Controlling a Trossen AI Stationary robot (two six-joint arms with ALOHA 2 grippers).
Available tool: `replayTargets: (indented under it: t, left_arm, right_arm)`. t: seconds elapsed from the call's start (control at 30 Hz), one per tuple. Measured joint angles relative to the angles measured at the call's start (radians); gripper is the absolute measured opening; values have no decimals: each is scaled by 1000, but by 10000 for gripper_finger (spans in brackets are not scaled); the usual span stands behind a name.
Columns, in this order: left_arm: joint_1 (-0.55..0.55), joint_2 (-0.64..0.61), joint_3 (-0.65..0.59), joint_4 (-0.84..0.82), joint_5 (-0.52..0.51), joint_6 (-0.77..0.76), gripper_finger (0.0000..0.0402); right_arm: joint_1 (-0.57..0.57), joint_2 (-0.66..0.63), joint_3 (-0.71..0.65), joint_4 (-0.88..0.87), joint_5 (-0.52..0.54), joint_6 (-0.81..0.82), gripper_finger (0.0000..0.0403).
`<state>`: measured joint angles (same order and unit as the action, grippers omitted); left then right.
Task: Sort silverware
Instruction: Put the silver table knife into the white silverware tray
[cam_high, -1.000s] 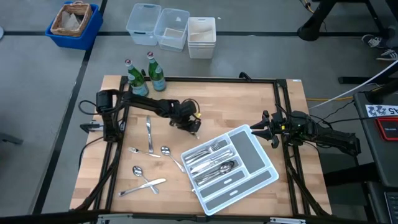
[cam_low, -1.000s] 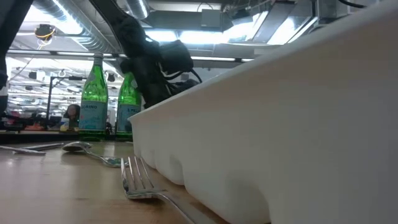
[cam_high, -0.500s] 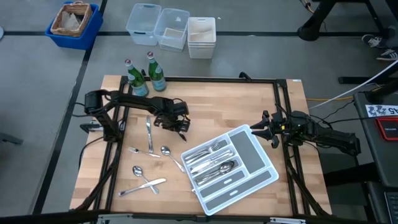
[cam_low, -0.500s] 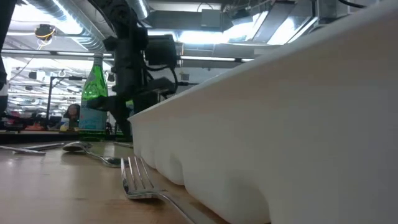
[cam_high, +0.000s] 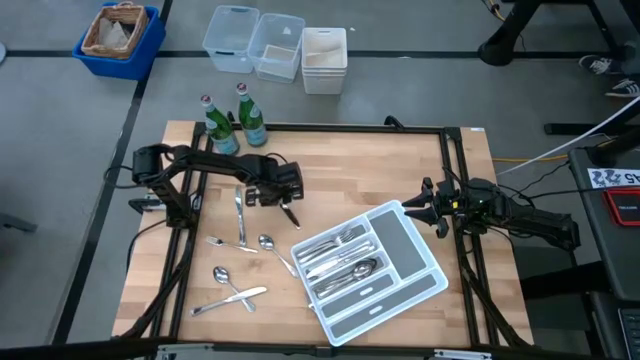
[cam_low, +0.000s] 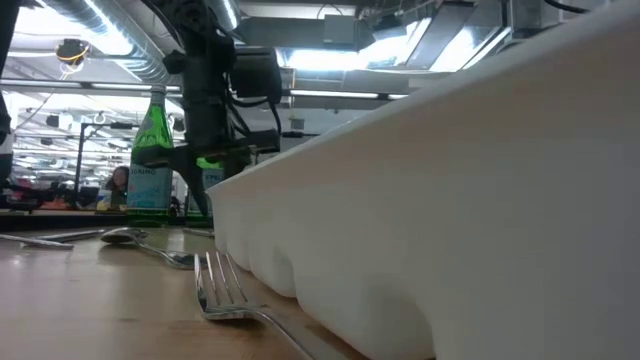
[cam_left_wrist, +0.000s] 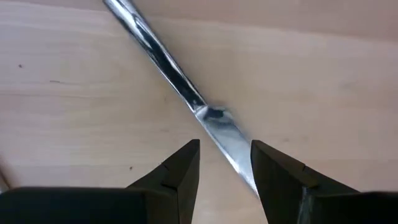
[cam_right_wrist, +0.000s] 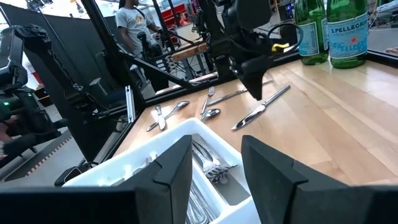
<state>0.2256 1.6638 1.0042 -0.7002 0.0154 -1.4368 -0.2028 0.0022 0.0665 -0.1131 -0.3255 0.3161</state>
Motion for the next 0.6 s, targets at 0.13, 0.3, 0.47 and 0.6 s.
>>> replayTargets:
  t: [0.13,0.3,0.47,0.6]
  left_arm:
    - [17,1,0,0,-66,-172,133]
    - [27,12,0,3,-74,-287,133]
    - [15,24,0,0,-67,-350,133]
    - [11,36,1,-12,-63,-383,133]
  right_arm:
    - [0,0,0,0,0,0,143]
    - [0,0,0,1,0,0,143]
    - [0,0,0,1,0,0,143]
    - [0,0,0,2,0,0,143]
